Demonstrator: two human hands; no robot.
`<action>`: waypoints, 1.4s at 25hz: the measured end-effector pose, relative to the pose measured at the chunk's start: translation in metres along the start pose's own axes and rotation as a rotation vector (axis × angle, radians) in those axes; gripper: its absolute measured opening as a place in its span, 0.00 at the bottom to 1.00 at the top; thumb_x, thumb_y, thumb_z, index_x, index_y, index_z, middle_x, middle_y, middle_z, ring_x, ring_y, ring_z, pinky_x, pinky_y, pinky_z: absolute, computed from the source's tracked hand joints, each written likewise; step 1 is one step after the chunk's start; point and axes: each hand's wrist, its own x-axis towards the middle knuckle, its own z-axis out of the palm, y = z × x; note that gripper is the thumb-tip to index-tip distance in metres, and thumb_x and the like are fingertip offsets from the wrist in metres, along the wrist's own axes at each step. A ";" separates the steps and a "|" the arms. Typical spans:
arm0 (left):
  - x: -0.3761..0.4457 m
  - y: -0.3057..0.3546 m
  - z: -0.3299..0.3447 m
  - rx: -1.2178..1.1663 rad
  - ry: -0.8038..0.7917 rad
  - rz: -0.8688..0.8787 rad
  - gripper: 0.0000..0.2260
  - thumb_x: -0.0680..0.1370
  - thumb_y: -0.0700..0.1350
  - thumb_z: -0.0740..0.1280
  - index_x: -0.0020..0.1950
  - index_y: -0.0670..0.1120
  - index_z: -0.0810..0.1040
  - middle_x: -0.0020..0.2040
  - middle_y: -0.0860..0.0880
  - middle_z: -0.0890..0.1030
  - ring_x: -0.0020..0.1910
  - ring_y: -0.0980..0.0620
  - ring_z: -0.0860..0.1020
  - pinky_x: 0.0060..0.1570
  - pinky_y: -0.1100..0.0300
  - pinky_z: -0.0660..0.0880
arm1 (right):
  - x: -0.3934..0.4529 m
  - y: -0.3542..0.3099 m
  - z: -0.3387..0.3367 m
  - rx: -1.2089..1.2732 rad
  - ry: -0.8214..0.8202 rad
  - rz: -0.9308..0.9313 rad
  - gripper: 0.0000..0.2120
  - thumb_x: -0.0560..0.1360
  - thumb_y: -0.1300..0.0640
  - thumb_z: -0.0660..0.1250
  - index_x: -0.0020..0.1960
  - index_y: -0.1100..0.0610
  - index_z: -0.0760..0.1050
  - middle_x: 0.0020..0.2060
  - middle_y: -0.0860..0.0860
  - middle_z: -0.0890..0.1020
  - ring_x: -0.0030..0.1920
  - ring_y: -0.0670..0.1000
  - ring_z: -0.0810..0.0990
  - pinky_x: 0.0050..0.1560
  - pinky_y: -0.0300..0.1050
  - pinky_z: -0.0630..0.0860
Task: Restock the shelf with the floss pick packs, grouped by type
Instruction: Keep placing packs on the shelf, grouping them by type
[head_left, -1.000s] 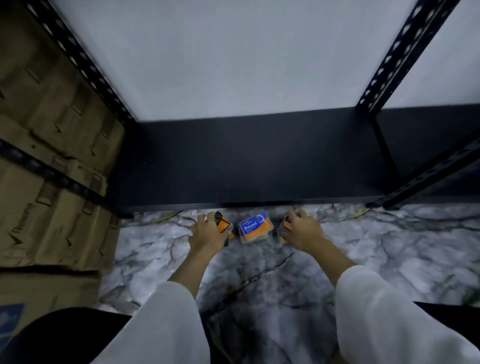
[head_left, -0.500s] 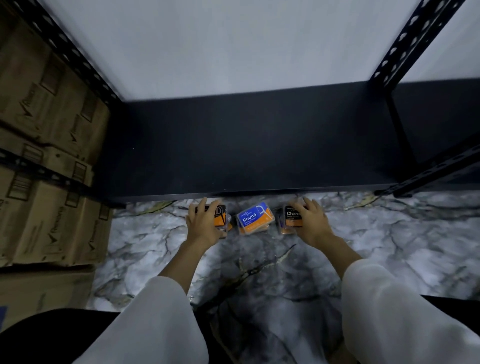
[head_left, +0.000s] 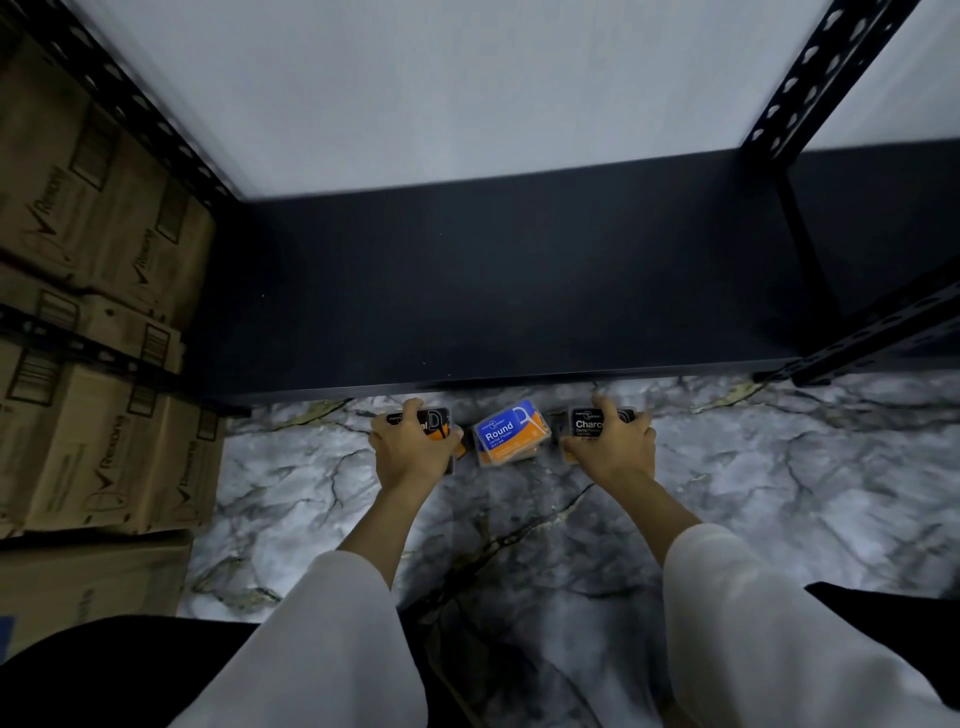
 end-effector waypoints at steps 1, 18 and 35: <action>-0.002 0.001 -0.002 -0.009 0.007 -0.002 0.29 0.71 0.55 0.73 0.69 0.52 0.68 0.69 0.41 0.61 0.68 0.40 0.62 0.58 0.49 0.70 | -0.002 0.000 -0.003 0.008 0.009 -0.007 0.34 0.69 0.42 0.71 0.70 0.48 0.63 0.64 0.63 0.65 0.62 0.63 0.67 0.64 0.55 0.68; -0.178 0.138 -0.181 -0.170 0.423 0.547 0.30 0.70 0.61 0.71 0.69 0.59 0.66 0.70 0.49 0.61 0.64 0.44 0.67 0.52 0.49 0.76 | -0.174 -0.079 -0.227 0.318 0.452 -0.428 0.33 0.68 0.39 0.69 0.71 0.42 0.63 0.66 0.59 0.64 0.66 0.59 0.63 0.67 0.54 0.63; -0.274 0.358 -0.334 -0.504 0.682 1.029 0.29 0.69 0.63 0.70 0.68 0.61 0.66 0.72 0.51 0.59 0.72 0.50 0.62 0.58 0.48 0.75 | -0.197 -0.141 -0.508 0.500 1.011 -0.711 0.34 0.70 0.39 0.68 0.72 0.43 0.60 0.69 0.59 0.61 0.69 0.60 0.59 0.68 0.59 0.65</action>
